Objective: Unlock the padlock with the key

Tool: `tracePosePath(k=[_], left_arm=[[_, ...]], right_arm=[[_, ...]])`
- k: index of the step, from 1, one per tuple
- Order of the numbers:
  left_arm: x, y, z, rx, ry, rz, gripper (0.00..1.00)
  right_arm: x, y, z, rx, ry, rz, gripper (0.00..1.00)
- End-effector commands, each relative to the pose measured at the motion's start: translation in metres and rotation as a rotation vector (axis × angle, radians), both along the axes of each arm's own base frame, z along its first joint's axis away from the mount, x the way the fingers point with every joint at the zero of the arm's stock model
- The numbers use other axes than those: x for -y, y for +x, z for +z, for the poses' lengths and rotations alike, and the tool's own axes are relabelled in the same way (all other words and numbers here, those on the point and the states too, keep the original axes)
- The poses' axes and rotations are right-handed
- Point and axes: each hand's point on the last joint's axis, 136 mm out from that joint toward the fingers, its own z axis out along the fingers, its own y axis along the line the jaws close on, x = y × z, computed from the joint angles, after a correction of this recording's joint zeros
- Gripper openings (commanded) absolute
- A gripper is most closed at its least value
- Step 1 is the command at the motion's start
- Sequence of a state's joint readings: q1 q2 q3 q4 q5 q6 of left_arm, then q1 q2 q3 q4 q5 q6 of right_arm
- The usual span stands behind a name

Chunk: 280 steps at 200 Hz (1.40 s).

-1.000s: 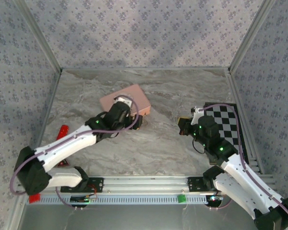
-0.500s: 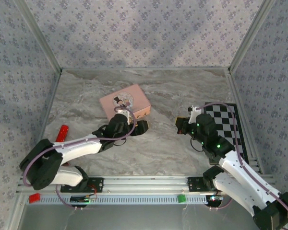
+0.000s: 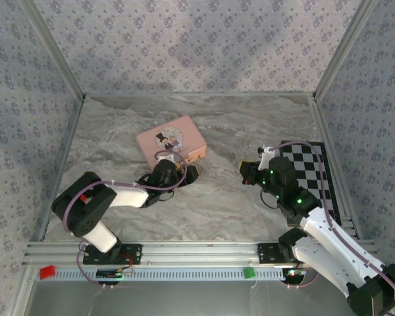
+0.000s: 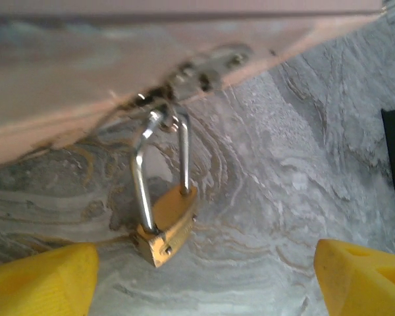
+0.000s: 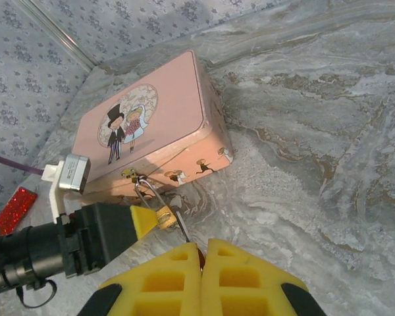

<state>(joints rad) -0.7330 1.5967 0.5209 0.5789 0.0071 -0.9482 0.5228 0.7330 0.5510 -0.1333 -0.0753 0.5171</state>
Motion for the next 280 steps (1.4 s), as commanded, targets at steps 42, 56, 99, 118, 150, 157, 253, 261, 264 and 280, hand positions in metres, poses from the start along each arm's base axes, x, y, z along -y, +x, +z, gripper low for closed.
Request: tracePosePath(k=[42,56,99,118,150,157,253,261,264,280], left_arm=[[0.009,0.024,-0.007,0.015,-0.028,0.035,0.77],[0.01,0.025,-0.011,0.01,-0.027,0.038,0.7],[0.01,0.035,-0.022,-0.016,-0.065,0.053,0.68],[0.012,0.036,-0.025,-0.019,-0.056,0.045,0.67],[0.012,0.039,-0.028,-0.019,-0.044,0.045,0.64],[0.012,0.039,-0.027,-0.019,-0.041,0.044,0.63],[0.006,0.037,-0.028,-0.012,-0.003,0.043,0.32],[0.006,0.036,-0.026,-0.01,-0.001,0.038,0.3],[0.006,0.037,-0.025,-0.009,0.0,0.037,0.29],[0.005,0.036,-0.022,-0.006,0.008,0.031,0.26]], right_arm=[[-0.001,-0.003,0.0,-0.003,0.031,0.003,0.0],[-0.001,-0.003,0.0,-0.002,0.033,0.003,0.0],[-0.002,-0.004,0.0,-0.004,0.044,0.006,0.0],[-0.002,-0.003,-0.001,-0.007,0.043,0.005,0.0],[-0.003,-0.003,0.0,-0.009,0.049,0.007,0.0],[-0.004,-0.003,0.0,-0.01,0.05,0.007,0.0],[-0.01,0.002,-0.004,-0.027,0.051,0.011,0.0],[-0.011,0.003,-0.006,-0.032,0.051,0.012,0.0],[-0.011,0.003,-0.006,-0.031,0.052,0.013,0.0],[-0.013,0.004,-0.008,-0.036,0.054,0.015,0.0]])
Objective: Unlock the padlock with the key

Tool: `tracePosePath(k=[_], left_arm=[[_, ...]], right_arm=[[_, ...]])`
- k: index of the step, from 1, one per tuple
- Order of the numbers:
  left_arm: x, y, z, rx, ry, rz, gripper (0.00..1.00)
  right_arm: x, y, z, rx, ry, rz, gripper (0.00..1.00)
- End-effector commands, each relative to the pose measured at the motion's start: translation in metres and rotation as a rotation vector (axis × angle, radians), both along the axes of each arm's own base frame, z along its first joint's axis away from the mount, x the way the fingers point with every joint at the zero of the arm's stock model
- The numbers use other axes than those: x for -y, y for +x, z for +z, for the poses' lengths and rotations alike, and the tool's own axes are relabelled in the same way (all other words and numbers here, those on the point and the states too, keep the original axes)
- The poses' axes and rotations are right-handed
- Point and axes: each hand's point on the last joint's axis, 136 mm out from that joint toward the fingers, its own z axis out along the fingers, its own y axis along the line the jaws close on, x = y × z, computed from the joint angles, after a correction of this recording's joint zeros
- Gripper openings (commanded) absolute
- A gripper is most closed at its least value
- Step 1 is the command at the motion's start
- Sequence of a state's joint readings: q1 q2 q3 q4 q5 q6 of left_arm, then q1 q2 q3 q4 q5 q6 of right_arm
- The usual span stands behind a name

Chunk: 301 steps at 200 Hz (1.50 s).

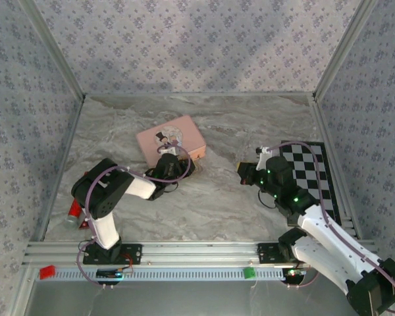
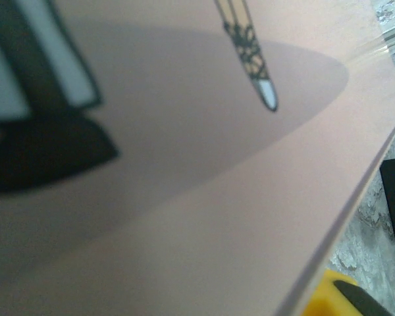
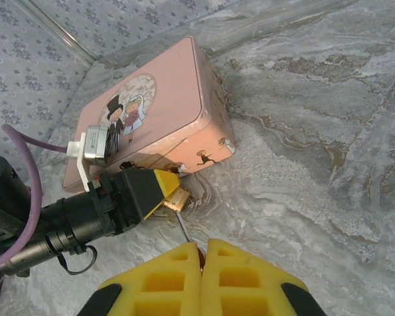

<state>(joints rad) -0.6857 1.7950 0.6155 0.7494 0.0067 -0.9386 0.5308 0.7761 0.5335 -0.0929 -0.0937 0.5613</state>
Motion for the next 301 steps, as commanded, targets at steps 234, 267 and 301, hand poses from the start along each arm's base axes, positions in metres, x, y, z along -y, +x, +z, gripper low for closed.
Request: tracePosePath(k=[234,267,301], left_arm=[[-0.01,-0.03,0.06,-0.1,-0.136,-0.094,0.14],[-0.016,-0.029,0.066,-0.093,-0.13,-0.083,0.13],[-0.02,-0.027,0.07,-0.094,-0.16,-0.069,0.13]], right_arm=[[-0.093,-0.016,-0.089,-0.34,0.308,0.123,0.0],[-0.106,-0.016,-0.092,-0.369,0.372,0.173,0.0],[-0.115,-0.014,-0.102,-0.423,0.434,0.184,0.0]])
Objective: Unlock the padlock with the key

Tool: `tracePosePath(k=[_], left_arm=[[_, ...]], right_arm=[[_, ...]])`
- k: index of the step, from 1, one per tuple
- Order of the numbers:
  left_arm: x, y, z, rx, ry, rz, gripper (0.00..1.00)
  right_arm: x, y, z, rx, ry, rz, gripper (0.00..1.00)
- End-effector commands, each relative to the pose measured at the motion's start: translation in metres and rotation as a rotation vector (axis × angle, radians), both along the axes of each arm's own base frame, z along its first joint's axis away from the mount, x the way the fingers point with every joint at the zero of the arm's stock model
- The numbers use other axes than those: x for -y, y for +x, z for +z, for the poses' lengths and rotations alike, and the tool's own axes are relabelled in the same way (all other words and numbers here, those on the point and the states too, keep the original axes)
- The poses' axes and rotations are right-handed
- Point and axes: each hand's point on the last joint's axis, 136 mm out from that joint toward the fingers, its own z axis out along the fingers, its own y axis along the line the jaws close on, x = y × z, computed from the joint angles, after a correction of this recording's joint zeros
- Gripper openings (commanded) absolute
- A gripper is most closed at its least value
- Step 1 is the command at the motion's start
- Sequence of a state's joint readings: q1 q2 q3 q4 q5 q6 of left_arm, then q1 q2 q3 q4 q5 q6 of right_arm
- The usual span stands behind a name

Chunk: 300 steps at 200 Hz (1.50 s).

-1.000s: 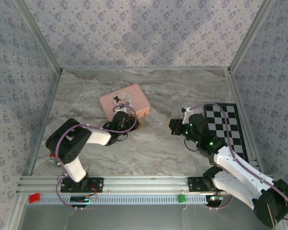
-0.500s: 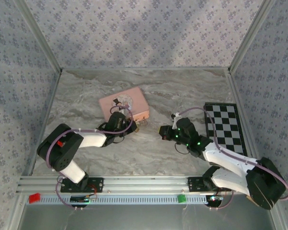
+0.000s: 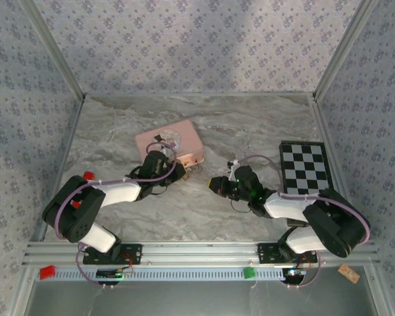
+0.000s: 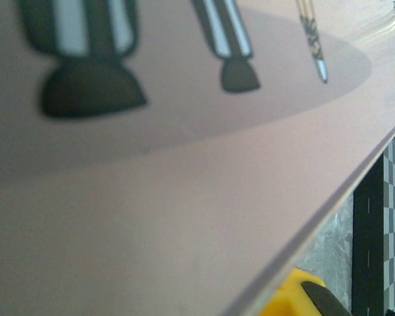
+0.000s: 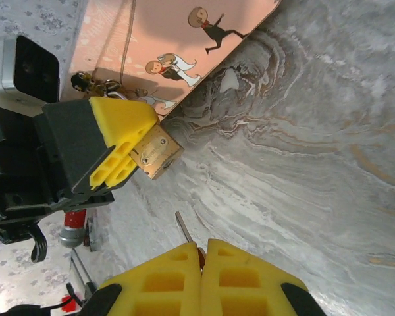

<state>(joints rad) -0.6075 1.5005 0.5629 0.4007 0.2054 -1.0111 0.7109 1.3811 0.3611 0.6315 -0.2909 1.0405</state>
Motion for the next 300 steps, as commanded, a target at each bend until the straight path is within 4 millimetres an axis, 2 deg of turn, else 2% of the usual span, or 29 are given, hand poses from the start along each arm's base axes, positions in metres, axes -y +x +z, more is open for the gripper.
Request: tracePosePath(k=[1,63,150,262,300], left_arm=[[0.008,0.012,0.042,0.095,-0.101,-0.005,0.13],[0.006,0.015,0.046,0.082,-0.156,0.013,0.12],[-0.003,0.017,0.046,0.077,-0.193,0.051,0.11],[-0.009,0.019,0.046,0.071,-0.234,0.09,0.11],[-0.01,0.02,0.046,0.069,-0.229,0.101,0.11]], right_arm=[[-0.011,0.001,0.009,-0.016,0.109,0.017,0.0],[-0.023,0.009,-0.009,-0.084,0.183,-0.017,0.0],[-0.046,0.019,-0.023,-0.155,0.35,-0.042,0.0],[-0.058,0.023,-0.007,-0.201,0.428,-0.055,0.0],[-0.073,0.019,-0.007,-0.238,0.445,-0.015,0.0]])
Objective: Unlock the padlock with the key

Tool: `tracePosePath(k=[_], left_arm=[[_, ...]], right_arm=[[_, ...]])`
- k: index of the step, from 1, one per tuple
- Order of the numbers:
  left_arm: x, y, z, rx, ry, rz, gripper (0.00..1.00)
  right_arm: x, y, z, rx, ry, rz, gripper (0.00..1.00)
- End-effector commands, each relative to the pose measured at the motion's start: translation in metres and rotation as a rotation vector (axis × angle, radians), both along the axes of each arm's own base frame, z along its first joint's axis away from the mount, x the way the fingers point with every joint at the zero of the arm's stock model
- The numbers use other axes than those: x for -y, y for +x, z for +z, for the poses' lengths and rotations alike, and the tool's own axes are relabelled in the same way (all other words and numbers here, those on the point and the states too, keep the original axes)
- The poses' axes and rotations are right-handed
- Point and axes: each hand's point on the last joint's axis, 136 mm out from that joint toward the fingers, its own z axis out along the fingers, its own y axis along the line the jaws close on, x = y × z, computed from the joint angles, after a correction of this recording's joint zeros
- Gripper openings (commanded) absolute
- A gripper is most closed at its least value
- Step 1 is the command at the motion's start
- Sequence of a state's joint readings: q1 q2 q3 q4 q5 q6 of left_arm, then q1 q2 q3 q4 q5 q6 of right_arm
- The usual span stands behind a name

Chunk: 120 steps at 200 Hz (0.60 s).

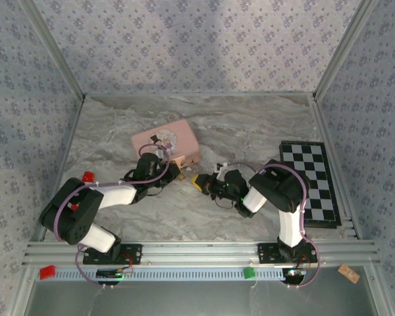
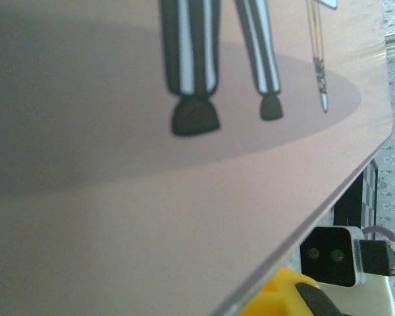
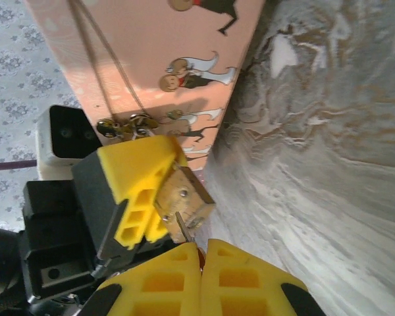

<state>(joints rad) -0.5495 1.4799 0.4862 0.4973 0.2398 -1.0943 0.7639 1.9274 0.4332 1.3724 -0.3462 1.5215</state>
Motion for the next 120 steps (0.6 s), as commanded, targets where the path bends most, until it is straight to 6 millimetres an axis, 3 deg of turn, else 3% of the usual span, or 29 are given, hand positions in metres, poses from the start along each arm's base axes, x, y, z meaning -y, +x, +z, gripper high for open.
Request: tracePosePath(k=[1,31,82,120], left_arm=[[0.008,0.018,0.049,0.102,-0.141,0.032,0.11],[0.005,0.019,0.05,0.107,-0.14,0.045,0.1],[-0.001,0.02,0.053,0.117,-0.16,0.084,0.1],[0.0,0.022,0.058,0.116,-0.179,0.09,0.1]], right_arm=[[-0.013,-0.003,0.007,-0.011,0.043,0.032,0.0],[-0.015,-0.004,0.015,0.004,0.056,0.036,0.0],[-0.011,-0.007,0.0,-0.046,0.037,0.015,0.0],[-0.014,-0.008,0.001,-0.048,0.041,0.026,0.0]])
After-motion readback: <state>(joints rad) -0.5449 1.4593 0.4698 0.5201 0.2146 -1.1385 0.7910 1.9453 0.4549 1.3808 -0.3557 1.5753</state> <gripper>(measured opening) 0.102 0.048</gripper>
